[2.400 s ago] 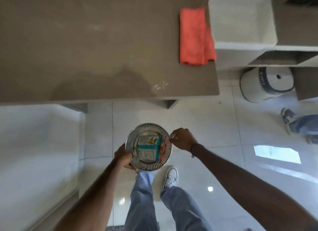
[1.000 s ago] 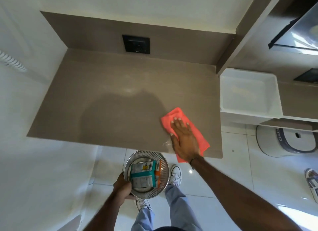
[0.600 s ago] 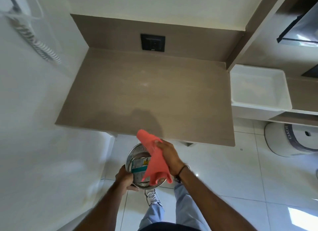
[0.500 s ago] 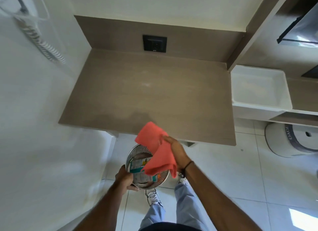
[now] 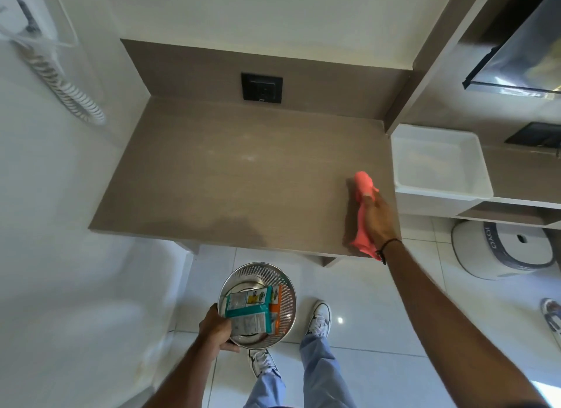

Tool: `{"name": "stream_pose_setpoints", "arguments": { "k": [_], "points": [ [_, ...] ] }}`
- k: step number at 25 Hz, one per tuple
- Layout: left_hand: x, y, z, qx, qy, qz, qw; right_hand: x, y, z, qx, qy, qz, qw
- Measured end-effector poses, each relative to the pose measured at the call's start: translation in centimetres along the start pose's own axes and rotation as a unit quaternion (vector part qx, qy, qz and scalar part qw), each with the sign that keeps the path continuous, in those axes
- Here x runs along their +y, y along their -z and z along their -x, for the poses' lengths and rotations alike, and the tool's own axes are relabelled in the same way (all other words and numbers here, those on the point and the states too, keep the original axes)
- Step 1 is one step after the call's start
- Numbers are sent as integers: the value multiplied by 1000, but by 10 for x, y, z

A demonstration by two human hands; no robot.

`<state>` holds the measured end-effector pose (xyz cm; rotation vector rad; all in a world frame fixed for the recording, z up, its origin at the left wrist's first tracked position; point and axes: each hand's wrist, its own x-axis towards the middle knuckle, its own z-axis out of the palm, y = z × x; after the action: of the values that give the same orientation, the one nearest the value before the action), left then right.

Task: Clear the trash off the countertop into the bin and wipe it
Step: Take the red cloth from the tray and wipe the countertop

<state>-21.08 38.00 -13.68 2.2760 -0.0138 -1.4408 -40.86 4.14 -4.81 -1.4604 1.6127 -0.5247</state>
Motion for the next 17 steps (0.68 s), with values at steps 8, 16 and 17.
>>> {"name": "stream_pose_setpoints", "arguments": {
  "k": [8,16,17],
  "points": [
    [-1,-13,-6,-13,6,6,1000,22,-38,30,38,163,350,922],
    [-5,-34,-28,-9,18,-13,1000,127,-89,143,-172,100,260,945],
    [-7,-41,-37,-13,20,-21,1000,145,-100,141,-209,33,263,941]
  ]
}}
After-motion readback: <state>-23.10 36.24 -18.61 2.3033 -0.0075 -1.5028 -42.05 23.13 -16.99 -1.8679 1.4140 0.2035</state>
